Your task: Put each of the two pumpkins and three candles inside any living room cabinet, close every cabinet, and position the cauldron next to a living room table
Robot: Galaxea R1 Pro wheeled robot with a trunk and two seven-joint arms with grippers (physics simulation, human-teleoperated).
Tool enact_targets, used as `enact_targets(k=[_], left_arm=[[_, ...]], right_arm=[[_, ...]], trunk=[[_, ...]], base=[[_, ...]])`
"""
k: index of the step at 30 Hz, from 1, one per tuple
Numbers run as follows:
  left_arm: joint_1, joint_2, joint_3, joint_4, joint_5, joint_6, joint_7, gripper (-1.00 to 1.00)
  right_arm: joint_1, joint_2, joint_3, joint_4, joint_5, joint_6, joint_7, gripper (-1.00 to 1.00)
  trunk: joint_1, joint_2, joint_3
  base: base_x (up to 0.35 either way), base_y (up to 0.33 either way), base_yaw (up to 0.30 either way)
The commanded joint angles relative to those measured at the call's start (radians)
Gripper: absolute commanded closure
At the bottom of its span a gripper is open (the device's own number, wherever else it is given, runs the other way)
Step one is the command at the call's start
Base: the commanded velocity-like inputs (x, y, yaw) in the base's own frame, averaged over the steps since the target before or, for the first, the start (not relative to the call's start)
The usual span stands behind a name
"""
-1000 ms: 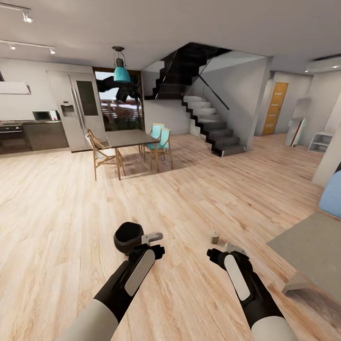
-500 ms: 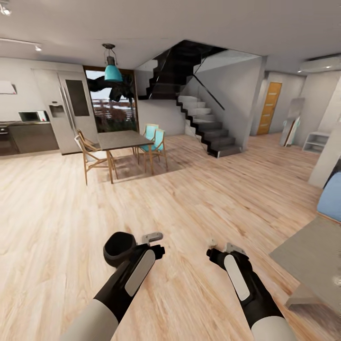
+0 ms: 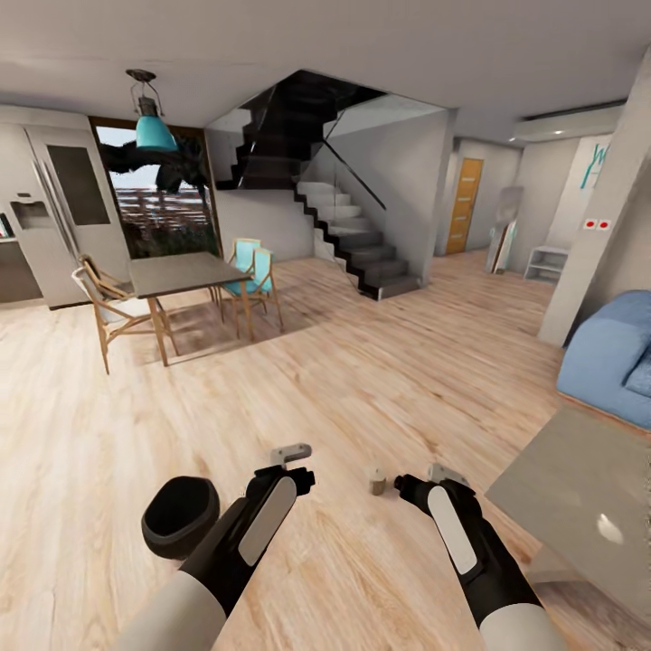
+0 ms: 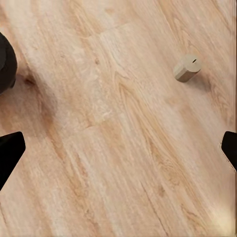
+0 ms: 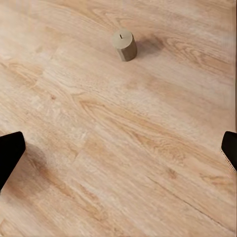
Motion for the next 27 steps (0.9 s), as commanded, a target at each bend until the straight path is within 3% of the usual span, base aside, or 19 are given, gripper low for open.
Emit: enact_targets(k=[1, 27], left_arm=[[-0.001, 0.000, -0.001, -0.001, 0.008, 0.002, 0.009, -1.00], [-0.001, 0.000, -0.001, -0.001, 0.007, 0.002, 0.009, -1.00]], right_arm=[[-0.001, 0.001, 0.000, -0.001, -0.010, 0.002, -0.009, -1.00], [-0.001, 0.005, 0.004, 0.001, -0.001, 0.000, -0.010, -1.00]], trunk=[[0.001, -0.001, -0.002], [0.001, -0.001, -0.003]], base=[[0.339, 0.042, -0.216], [0.342, 0.050, -0.012]])
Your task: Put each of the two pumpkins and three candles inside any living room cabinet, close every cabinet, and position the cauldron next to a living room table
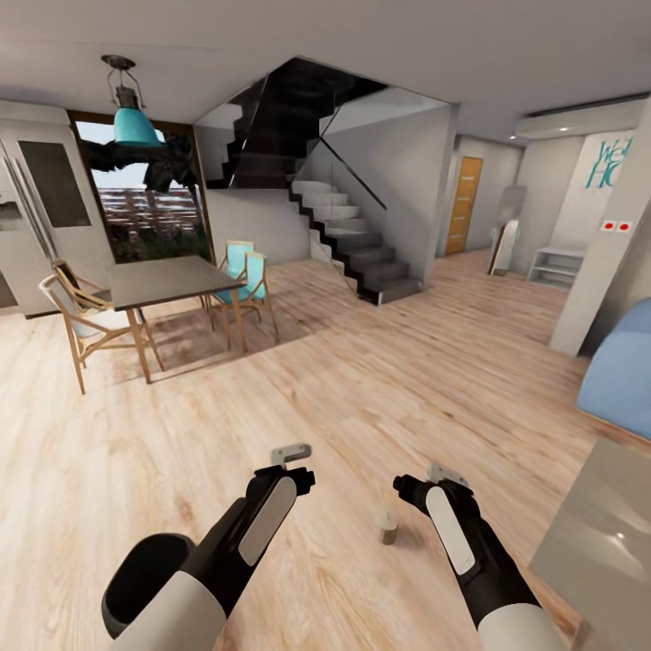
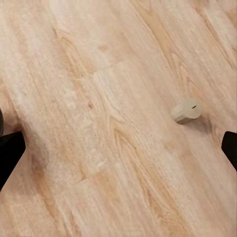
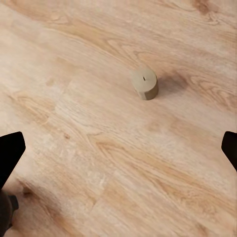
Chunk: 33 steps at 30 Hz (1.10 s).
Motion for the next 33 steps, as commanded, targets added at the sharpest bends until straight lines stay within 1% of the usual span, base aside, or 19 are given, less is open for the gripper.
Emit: enact_targets(k=[1, 33], left_arm=[[-0.001, 0.000, -0.001, -0.001, 0.008, 0.001, 0.009, -1.00], [-0.001, 0.000, -0.001, -0.001, 0.006, 0.001, 0.009, -1.00]], right_arm=[[-0.001, 0.001, 0.000, -0.001, -0.010, 0.002, -0.009, -1.00], [-0.004, 0.005, 0.000, 0.009, -0.009, 0.008, -0.017, -1.00]], trunk=[[0.001, -0.001, -0.001], [0.001, -0.001, -0.001]], base=[[0.347, 0.000, 0.000], [0.347, 0.000, 0.000]])
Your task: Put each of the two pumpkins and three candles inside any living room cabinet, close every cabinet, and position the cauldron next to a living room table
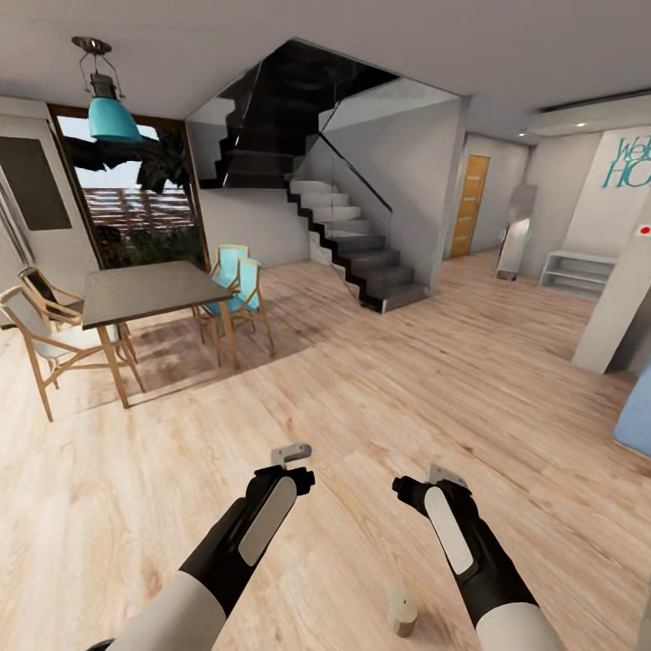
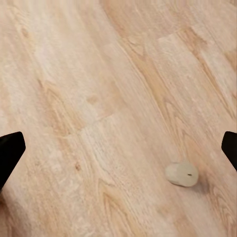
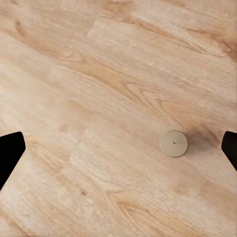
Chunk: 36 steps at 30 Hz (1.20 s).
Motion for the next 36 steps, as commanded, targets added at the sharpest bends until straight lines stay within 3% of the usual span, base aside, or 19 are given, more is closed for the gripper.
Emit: enact_targets(k=[1, 15, 22, 27, 31, 36], left_arm=[[-0.001, 0.000, -0.001, -0.001, 0.008, 0.001, 0.009, -1.00], [-0.001, 0.000, -0.001, 0.000, 0.009, -0.011, 0.009, -1.00], [-0.001, 0.000, -0.001, 0.000, 0.010, -0.011, 0.009, -1.00], [-0.001, 0.000, -0.002, 0.000, 0.009, -0.011, 0.009, -1.00], [-0.001, 0.000, -0.003, 0.000, 0.011, -0.011, 0.009, -1.00], [-0.001, 0.000, -0.003, 0.000, 0.010, -0.011, 0.009, -1.00]], right_arm=[[-0.001, 0.001, 0.000, -0.001, -0.010, 0.002, -0.009, -1.00], [-0.015, -0.003, -0.001, 0.070, -0.009, 0.003, -0.013, -1.00], [-0.114, -0.006, -0.001, 0.275, -0.006, 0.000, -0.014, -1.00], [-0.130, -0.008, 0.000, 0.318, -0.006, -0.001, -0.025, -1.00], [-0.169, -0.008, 0.000, 0.411, -0.005, -0.005, -0.084, -1.00], [-0.193, -0.008, 0.000, 0.469, -0.003, -0.009, -0.096, -1.00]], trunk=[[0.001, -0.001, -0.001], [0.001, -0.001, -0.001], [0.001, -0.001, -0.001], [0.001, -0.001, -0.001], [0.001, -0.001, -0.001], [0.001, -0.001, -0.001]], base=[[0.347, 0.000, 0.000], [0.349, 0.000, 0.000], [0.349, 0.000, 0.000], [0.277, 0.000, 0.000], [0.054, 0.000, 0.000], [0.038, 0.000, 0.000]])
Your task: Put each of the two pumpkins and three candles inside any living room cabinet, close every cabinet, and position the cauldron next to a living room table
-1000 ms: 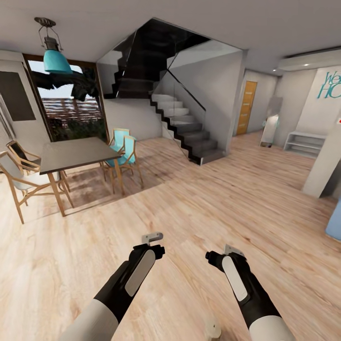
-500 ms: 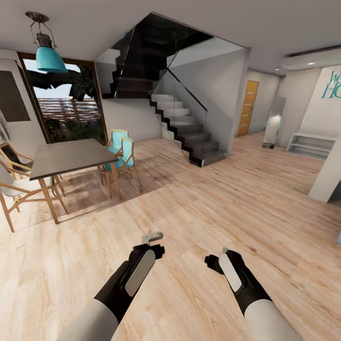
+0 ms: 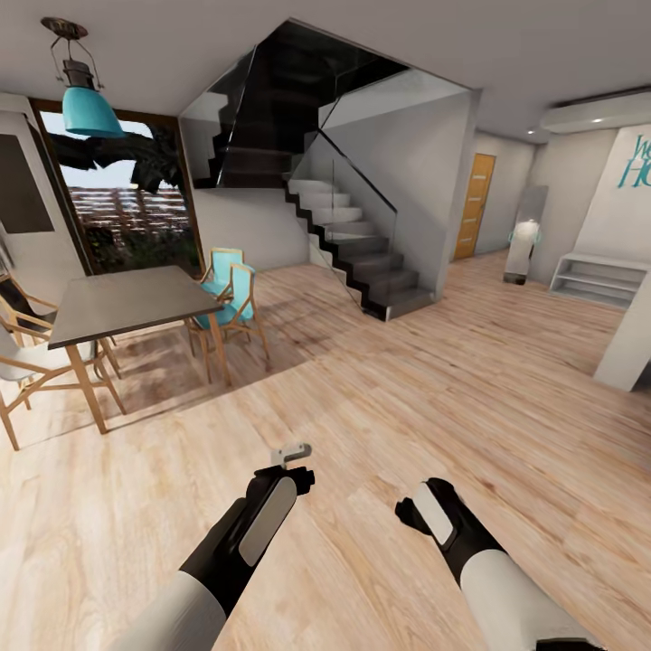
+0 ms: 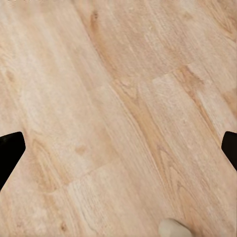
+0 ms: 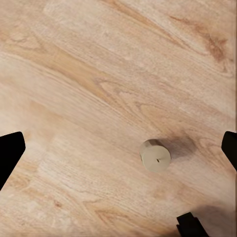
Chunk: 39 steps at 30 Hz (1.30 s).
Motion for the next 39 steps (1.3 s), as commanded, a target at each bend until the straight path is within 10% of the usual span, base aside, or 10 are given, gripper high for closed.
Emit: enact_targets(k=[1, 20, 39], left_arm=[[-0.001, 0.000, -0.001, -0.001, 0.008, 0.002, 0.009, -1.00], [-0.001, 0.000, 0.010, -0.004, 0.020, 0.002, 0.017, -1.00], [-0.001, 0.000, 0.016, -0.004, 0.024, 0.003, 0.016, -1.00]], right_arm=[[-0.002, 0.000, 0.000, 0.002, -0.009, 0.002, -0.009, -1.00], [-0.067, -0.008, 0.001, 0.175, 0.024, -0.044, -0.011, -1.00], [-0.060, -0.016, 0.002, 0.214, 0.027, -0.050, -0.003, -1.00]], trunk=[[0.000, -0.001, -0.001], [0.012, -0.022, -0.011], [0.085, -0.155, -0.070]], base=[[0.176, 0.000, 0.000], [0.039, 0.000, 0.000], [0.000, 0.000, 0.000]])
